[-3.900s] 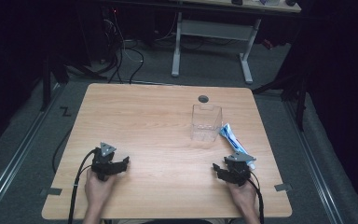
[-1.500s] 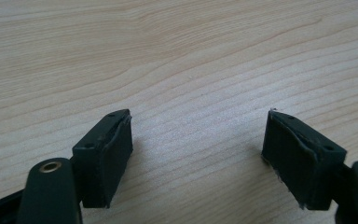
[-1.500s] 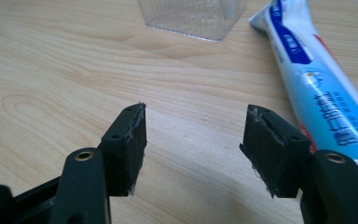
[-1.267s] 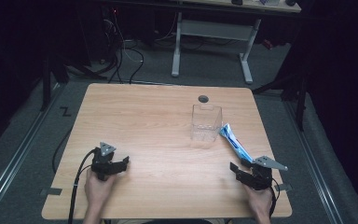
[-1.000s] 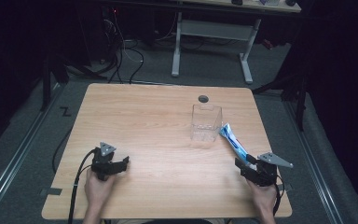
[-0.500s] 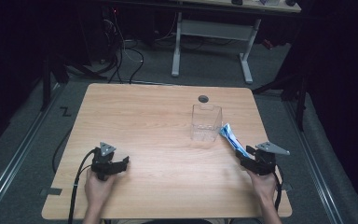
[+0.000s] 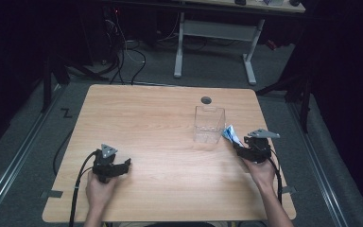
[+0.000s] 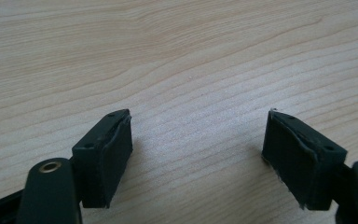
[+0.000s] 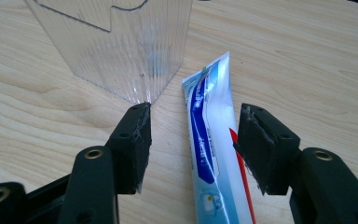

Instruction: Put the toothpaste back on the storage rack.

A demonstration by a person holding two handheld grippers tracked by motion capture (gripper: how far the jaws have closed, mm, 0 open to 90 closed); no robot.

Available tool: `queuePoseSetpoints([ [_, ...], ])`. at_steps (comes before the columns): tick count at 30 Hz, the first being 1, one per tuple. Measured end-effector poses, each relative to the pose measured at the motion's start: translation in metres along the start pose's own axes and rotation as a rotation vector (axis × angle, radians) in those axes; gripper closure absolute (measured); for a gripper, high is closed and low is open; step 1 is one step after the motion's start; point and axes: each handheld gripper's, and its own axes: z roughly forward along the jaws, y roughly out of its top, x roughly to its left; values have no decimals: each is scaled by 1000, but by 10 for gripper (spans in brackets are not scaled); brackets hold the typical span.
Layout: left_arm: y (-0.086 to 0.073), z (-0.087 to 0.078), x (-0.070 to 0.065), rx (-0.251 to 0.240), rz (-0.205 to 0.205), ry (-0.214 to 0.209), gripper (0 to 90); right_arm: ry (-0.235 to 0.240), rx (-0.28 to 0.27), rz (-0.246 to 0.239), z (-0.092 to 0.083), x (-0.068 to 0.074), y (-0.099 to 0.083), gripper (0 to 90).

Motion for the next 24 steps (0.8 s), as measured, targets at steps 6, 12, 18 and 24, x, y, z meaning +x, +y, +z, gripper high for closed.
queuePoseSetpoints([
  [6, 0, 0, 0, 0, -1, -1, 243, -12, 42, -24, 10, -1, 8, 450],
  [12, 0, 0, 0, 0, -1, 0, 243, -18, 79, -48, 19, -1, 14, 454],
  [18, 0, 0, 0, 0, 1, 0, 243, -15, 98, -52, 28, -1, 19, 448],
  [24, 0, 0, 0, 0, 0, 0, 243, -22, 118, -69, 37, 2, 21, 448],
])
